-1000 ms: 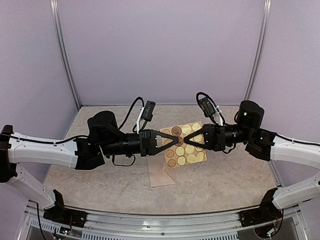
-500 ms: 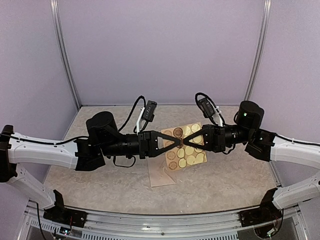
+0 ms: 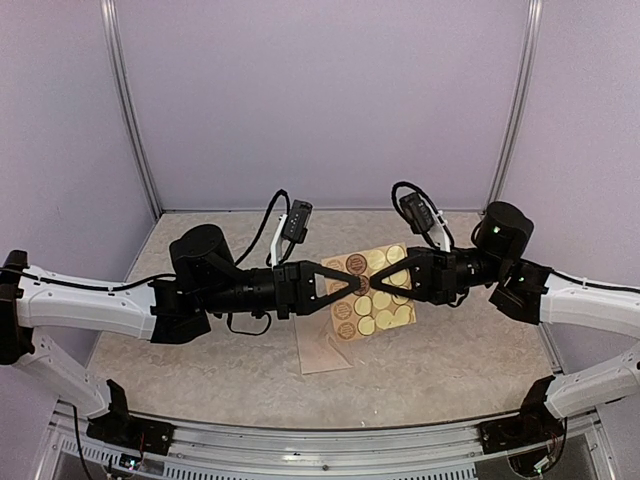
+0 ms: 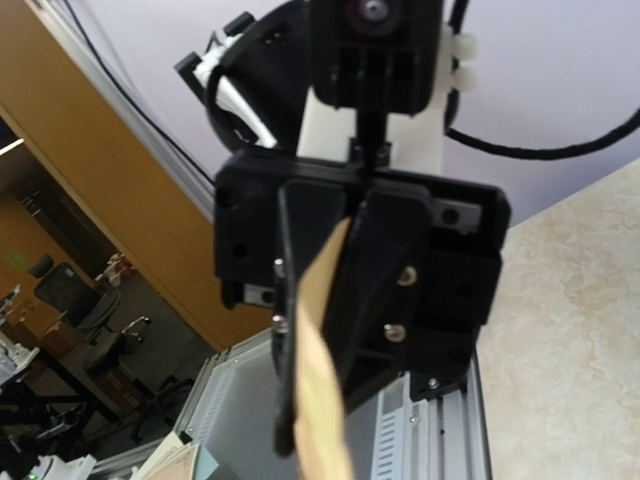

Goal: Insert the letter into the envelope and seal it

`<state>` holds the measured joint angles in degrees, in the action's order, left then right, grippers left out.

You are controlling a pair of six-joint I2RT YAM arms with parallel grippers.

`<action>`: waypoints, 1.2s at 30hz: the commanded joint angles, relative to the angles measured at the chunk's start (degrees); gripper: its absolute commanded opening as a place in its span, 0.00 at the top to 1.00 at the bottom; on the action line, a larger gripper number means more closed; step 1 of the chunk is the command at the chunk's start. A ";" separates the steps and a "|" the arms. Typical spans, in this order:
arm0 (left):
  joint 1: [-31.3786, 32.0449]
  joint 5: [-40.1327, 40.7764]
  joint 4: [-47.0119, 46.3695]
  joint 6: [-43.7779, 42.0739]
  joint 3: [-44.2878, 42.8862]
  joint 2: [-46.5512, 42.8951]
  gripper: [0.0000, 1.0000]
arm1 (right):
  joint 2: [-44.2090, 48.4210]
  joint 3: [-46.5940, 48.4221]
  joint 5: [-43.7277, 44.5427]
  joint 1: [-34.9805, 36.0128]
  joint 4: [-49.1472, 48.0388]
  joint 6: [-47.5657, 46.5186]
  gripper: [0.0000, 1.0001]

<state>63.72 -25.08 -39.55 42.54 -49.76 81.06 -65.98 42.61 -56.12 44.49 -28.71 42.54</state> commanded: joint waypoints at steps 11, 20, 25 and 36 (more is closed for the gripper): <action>0.66 -1.44 -2.11 -0.82 -0.75 0.27 1.00 | -0.06 -0.52 -2.97 2.17 -7.07 1.05 1.00; 1.20 -2.27 -3.07 -0.80 -1.55 0.64 1.00 | -0.81 -0.32 -1.48 2.44 -5.93 0.49 1.00; 1.68 -2.92 -3.84 -0.80 -1.92 0.76 1.00 | -1.20 -0.16 0.03 2.43 -4.67 0.02 1.00; 1.76 -2.25 -4.38 -0.39 -2.03 1.73 1.00 | -1.82 0.31 -0.78 2.86 -5.14 0.41 1.00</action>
<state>64.82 -26.85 -42.50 42.57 -49.93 81.49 -66.87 42.30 -57.58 46.17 -33.89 43.18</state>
